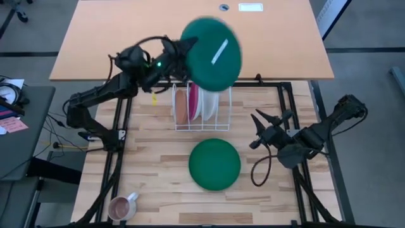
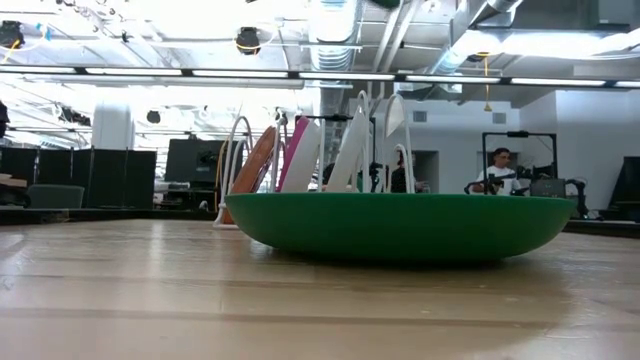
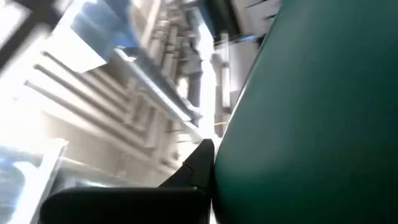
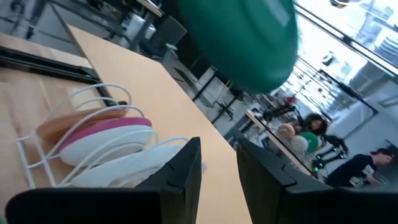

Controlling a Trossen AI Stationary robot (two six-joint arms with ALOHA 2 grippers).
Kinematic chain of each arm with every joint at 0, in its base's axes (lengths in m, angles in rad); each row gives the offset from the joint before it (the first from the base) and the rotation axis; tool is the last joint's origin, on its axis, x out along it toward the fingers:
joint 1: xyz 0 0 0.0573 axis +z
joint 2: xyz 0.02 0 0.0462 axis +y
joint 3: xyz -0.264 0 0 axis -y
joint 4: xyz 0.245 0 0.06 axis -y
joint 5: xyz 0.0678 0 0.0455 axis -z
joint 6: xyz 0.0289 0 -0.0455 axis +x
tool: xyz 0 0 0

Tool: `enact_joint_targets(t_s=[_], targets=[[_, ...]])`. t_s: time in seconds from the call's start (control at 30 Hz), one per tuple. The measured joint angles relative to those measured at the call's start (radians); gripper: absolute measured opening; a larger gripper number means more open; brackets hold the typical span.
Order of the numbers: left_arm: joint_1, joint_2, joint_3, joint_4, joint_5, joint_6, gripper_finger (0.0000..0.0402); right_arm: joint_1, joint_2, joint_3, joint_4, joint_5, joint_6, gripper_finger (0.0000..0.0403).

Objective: Sort dishes
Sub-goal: Put the dark green plate in the dish rack

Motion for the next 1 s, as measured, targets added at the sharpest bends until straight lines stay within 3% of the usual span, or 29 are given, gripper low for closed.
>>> enact_joint_targets(t_s=[0.2,0.33,0.4,0.47,0.57,0.7,1.0], targets=[[0.023,0.151,0.319,-0.053,0.071,0.031,0.0023,-0.034,0.001,0.0,-0.017,0.0,0.045,0.0108],[0.085,0.285,0.526,-0.053,0.194,0.027,0.0023,-0.035,0.001,0.0,-0.04,-0.005,0.114,0.0108],[0.131,0.286,0.481,0.097,0.331,0.022,0.0023,-0.029,0.0,0.001,-0.06,-0.027,0.168,0.0108],[0.174,0.297,0.485,0.096,0.411,-0.064,0.0023,-0.02,0.001,0.001,-0.091,-0.043,0.21,0.0108],[0.247,0.31,0.521,0.039,0.416,-0.186,0.0023,-0.007,0.001,0.001,-0.135,-0.056,0.27,0.0108],[0.33,0.311,0.52,-0.12,0.369,-0.216,0.0023,0.004,0.001,0.001,-0.184,-0.06,0.322,0.0108],[0.37,0.322,0.517,-0.613,0.326,-0.288,0.0023,-0.031,0.001,0.001,-0.25,-0.061,0.304,0.0108]])
